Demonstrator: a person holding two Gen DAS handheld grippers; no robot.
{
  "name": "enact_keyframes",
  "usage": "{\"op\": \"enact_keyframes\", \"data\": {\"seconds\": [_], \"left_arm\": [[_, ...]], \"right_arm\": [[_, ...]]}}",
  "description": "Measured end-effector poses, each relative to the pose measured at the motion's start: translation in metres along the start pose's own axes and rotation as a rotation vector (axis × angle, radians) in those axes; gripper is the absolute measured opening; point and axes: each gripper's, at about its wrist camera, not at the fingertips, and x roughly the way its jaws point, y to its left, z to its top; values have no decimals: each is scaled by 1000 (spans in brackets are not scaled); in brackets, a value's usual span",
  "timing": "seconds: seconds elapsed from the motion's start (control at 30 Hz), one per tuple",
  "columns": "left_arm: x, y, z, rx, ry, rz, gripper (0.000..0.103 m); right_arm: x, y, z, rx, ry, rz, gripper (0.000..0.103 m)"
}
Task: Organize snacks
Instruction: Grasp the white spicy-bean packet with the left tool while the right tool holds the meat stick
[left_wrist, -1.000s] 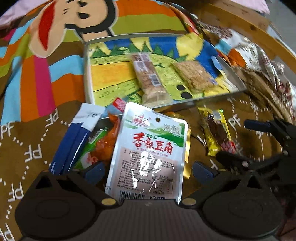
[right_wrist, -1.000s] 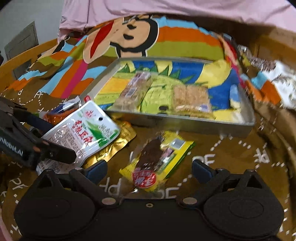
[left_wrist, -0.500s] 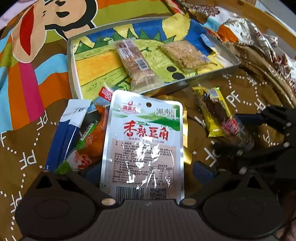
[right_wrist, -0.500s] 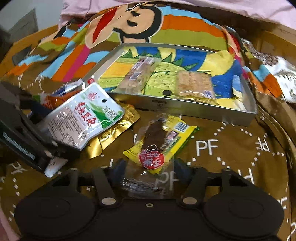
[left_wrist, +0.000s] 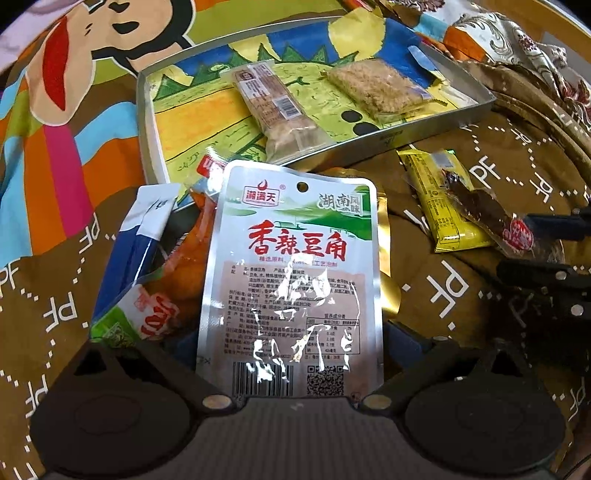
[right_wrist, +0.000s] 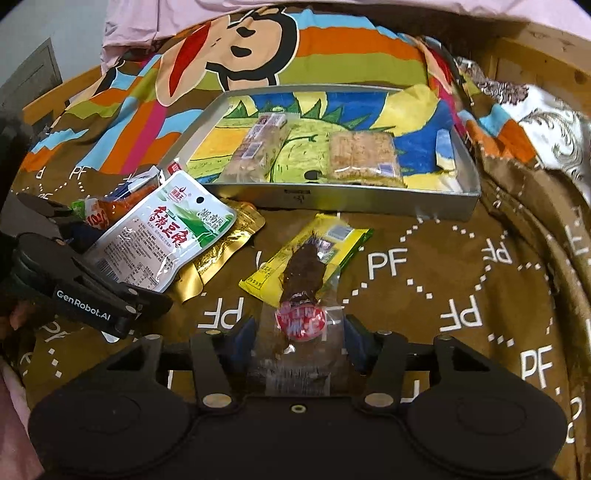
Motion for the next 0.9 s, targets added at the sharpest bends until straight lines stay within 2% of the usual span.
{"op": "enact_keyframes", "data": {"seconds": [0.13,0.27,0.37,0.4,0.43,0.67,0.9], "left_arm": [[-4,-1,-2,-5,-14,9,95],[-15,-3,-5,10,-42,7,87],[-18,-4,-4,11,-37,-4,89],[-17,-4,-3,9,-30,-1,91],[-14,-3,-1,7,-20,2,92],[-1,-6,2,37,-8,34,98],[9,-11,6,51,-2,56,101]], "right_arm": [[0,2,-1,-10,1,1,56],[3,3,-2,-20,12,-3,59],[3,5,-1,-21,1,12,76],[3,5,-1,-20,-6,19,86],[4,5,0,-19,-12,24,88],[23,6,6,-50,7,-15,88],[33,19,0,-148,5,-63,93]]}}
